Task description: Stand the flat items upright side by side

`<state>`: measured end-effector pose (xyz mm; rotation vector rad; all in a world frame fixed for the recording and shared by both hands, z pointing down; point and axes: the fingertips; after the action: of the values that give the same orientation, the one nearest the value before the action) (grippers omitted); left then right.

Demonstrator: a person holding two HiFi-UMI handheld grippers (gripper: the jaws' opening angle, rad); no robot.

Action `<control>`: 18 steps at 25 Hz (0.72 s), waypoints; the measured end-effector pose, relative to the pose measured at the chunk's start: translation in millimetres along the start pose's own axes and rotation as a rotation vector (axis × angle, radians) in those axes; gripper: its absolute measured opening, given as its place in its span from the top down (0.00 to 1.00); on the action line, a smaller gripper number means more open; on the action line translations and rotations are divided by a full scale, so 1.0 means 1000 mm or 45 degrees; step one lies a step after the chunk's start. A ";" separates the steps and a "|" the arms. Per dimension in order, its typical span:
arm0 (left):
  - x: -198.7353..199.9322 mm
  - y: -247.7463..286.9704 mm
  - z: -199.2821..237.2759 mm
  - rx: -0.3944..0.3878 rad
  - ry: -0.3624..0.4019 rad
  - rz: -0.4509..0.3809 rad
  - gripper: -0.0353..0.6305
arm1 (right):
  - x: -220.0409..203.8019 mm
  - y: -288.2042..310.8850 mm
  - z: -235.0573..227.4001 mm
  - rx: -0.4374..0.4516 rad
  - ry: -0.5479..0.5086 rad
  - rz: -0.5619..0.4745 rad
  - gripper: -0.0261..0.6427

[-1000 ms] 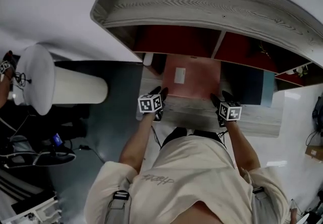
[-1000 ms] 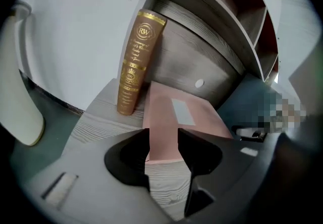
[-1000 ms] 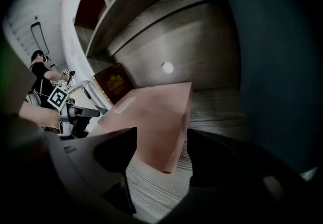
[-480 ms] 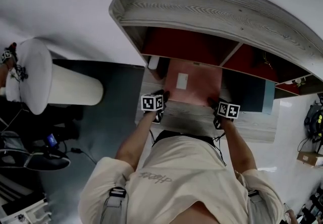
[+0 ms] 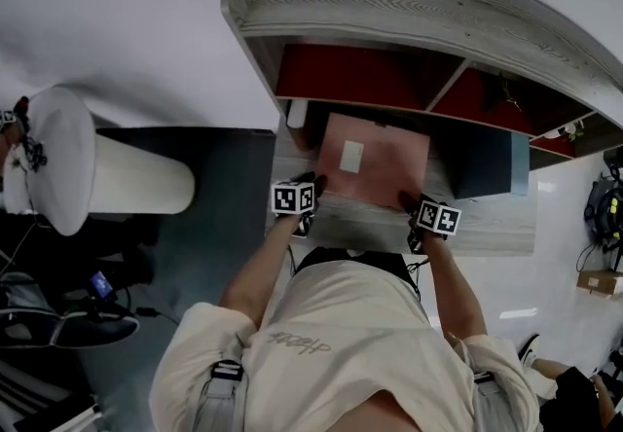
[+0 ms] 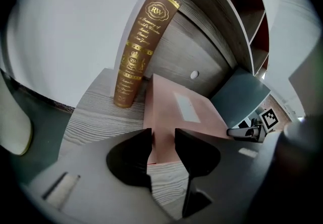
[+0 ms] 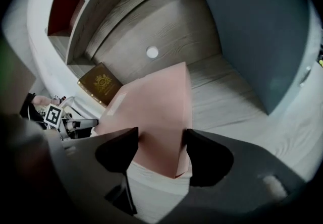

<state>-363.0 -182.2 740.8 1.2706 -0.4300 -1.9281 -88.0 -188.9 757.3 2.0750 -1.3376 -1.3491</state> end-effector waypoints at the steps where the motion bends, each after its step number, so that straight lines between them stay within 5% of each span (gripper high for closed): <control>1: -0.001 -0.001 0.000 -0.009 0.003 0.003 0.71 | -0.006 -0.004 0.001 -0.001 0.006 0.002 0.52; 18: -0.009 0.001 -0.003 -0.063 0.043 -0.001 0.71 | -0.107 -0.060 0.026 -0.024 0.123 0.121 0.60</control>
<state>-357.9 -175.1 745.4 1.2699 -0.3628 -1.9035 -90.2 -63.2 760.7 2.0107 -1.3588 -1.2022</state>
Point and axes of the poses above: the fingertips, and each gripper's own axes: y forward along the fingers, z to its left, x out of its top, and after that the axes turned 3 degrees about -z, right-handed
